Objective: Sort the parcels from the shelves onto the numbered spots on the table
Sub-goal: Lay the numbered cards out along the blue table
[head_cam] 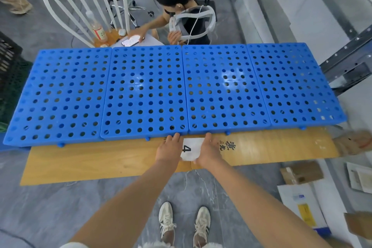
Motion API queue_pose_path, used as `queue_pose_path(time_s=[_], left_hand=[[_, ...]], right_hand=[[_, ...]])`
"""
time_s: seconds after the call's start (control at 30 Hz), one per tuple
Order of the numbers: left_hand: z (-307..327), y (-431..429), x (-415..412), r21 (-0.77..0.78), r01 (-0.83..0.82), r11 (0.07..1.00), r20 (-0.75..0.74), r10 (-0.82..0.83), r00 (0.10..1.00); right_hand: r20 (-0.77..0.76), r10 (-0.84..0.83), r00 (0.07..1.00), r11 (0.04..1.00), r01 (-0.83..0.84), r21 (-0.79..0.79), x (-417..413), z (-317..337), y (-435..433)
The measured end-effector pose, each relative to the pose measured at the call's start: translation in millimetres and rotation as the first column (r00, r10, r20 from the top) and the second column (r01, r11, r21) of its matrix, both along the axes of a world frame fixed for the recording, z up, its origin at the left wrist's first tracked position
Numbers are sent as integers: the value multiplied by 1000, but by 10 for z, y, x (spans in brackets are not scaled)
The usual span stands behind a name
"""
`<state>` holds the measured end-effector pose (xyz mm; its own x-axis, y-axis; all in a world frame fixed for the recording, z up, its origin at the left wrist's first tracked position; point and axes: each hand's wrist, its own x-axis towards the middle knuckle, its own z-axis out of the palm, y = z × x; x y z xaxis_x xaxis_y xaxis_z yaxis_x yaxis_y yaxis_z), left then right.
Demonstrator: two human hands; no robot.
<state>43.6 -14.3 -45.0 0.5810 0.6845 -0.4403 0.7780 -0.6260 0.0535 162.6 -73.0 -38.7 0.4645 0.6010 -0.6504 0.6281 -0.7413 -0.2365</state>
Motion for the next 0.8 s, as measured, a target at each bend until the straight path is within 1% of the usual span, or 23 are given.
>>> queue_pose_path(time_s=[0.07,0.13,0.23,0.3,0.33,0.37,0.4,0.47,0.5,0.57,0.6,0.67,0.73,0.8], left_hand=[[8,19,10,7,5,1000,3,-5,1000],[20,2,9,9,-7,1000,2,7,1000],[-14,-31,9,44,-18,999,-8,18,1000],[9,-43,10,36,-45,998,18,45,999],[36,-54,8,5,-65,998,64,64,996],[78,-76,8,-47,-95,994,146,101,984],[148,-109,4,-127,-130,983,251,159,955],[377,-159,10,-316,-198,928,442,328,835],[500,-161,22,-415,-222,883,491,422,762],[762,-108,72,-564,-244,789,519,568,639],[888,-47,97,-600,-247,761,526,608,595],[1152,82,132,-657,-238,716,539,666,516],[1383,200,150,-703,-207,681,556,707,437],[1593,296,160,-718,-189,670,580,726,368]], right_hand=[[-104,-117,988,992,122,44,20,-31,14],[-197,-150,969,982,169,83,65,-48,-1],[-332,-121,935,970,182,159,176,-5,-39],[-405,-72,911,966,164,198,223,107,-39],[-412,-28,911,967,130,221,244,189,-33],[-393,36,919,968,65,242,276,258,-22],[-375,107,921,967,-8,256,311,343,-11],[-337,254,907,949,-167,267,396,580,46],[-311,320,895,933,-241,266,445,711,94],[-254,398,881,903,-329,275,532,1029,227],[-227,407,885,894,-335,297,568,1200,310],[-207,377,903,882,-282,376,626,1501,472],[-209,310,928,856,-177,486,678,1739,608],[-231,249,941,787,-57,615,707,1925,688]])
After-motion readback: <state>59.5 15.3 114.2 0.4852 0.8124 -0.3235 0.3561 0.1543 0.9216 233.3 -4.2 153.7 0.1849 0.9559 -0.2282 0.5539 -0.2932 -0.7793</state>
